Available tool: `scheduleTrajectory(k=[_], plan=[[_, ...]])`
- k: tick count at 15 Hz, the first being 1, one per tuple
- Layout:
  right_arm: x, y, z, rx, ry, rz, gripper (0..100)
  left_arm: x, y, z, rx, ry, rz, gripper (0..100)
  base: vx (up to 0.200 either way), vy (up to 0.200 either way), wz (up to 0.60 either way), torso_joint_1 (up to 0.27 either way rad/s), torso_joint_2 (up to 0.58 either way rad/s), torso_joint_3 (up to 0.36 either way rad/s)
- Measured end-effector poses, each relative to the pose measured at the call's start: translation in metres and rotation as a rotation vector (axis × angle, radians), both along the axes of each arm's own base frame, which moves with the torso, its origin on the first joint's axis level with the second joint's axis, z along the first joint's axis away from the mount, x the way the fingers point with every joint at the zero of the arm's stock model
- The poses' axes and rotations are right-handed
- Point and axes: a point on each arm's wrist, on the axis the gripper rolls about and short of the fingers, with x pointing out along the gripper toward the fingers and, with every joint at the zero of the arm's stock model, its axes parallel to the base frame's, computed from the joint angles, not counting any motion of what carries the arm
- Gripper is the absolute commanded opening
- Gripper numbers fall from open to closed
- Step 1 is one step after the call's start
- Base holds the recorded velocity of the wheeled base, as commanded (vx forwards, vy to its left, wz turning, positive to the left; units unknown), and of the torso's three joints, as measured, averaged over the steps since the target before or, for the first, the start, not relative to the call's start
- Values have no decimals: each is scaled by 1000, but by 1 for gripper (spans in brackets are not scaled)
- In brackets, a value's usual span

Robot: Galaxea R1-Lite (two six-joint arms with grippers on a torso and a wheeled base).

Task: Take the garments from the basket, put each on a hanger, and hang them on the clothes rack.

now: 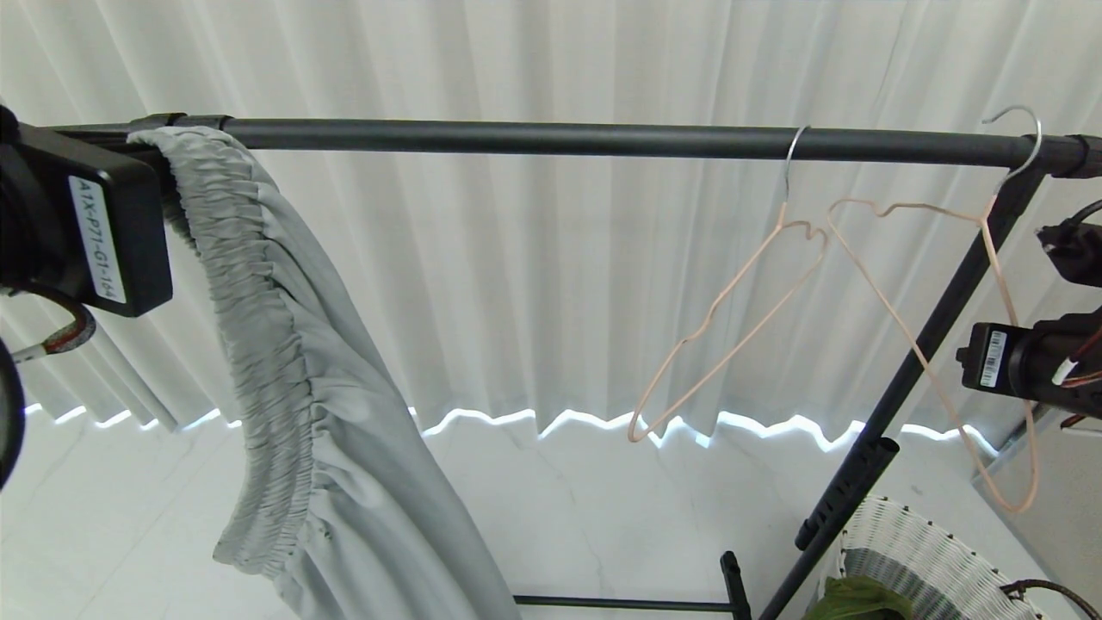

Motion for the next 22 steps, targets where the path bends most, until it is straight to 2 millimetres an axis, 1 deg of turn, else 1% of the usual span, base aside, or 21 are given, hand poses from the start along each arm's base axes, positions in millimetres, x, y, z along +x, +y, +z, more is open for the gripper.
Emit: scheduleTrajectory(k=[3, 7, 11, 14, 16, 19, 22], plan=[[-17, -1, 8, -12, -40, 32, 0, 0, 0, 0, 0, 0, 1, 0, 0, 0, 0, 0, 0, 0], [-45, -3, 6, -39, -53, 81, 0, 0, 0, 0, 16, -2, 1, 0, 0, 0, 0, 0, 0, 0], [-71, -10, 0, -66, -60, 111, 0, 0, 0, 0, 21, -3, 2, 0, -200, 0, 0, 6, 7, 2], [-85, -15, -4, -81, -66, 121, 0, 2, 2, 1, 17, -5, 20, 0, -200, 0, 0, -6, -2, 7], [-94, -18, -5, -107, -78, 143, 0, 4, 3, -3, 30, 7, 29, 0, -200, 0, 0, 2, 5, 2], [-112, -21, -16, -179, -87, 207, 0, 5, 2, -6, 38, 14, 32, 0, -200, 0, 0, 1, 2, 2], [-122, -20, -21, -193, -102, 269, 0, 7, 0, -10, 51, 25, 33, 0, -200, 0, 0, -1, 2, 9]])
